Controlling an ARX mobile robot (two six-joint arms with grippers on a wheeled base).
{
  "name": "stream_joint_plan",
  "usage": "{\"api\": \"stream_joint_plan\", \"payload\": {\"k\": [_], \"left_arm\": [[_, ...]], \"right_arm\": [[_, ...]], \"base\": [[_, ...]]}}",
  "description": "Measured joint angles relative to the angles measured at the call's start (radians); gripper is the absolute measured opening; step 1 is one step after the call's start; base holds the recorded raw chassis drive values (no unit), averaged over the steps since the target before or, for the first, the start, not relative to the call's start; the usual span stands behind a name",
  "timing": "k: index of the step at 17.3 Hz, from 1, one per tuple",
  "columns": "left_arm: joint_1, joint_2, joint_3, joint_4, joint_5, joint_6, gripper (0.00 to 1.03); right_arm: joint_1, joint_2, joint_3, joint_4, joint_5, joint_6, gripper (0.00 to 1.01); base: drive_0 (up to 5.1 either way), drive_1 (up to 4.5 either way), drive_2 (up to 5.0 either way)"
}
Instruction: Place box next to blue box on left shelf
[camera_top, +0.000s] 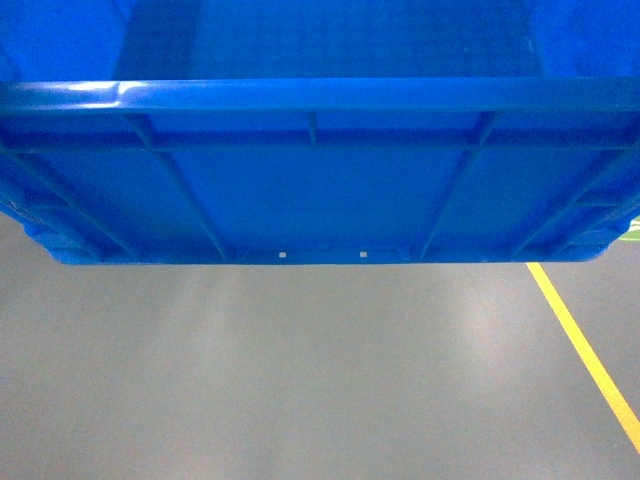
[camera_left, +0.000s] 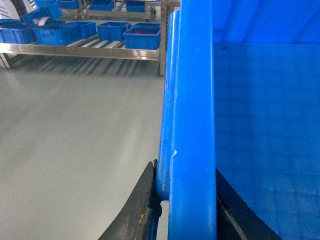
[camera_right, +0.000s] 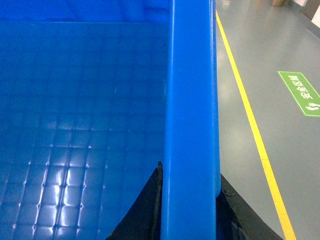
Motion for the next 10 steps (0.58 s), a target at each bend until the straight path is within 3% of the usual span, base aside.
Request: {"api": "stream_joint_plan", "payload": {"k": [10], "left_arm": [[0.000,0.000,0.000,-0.001,-0.002,0.000,0.18]], "right_arm": [[0.000,0.000,0.000,0.000,0.000,0.000,0.21]], "base": [[0.0,4.03,-4.1]]}}
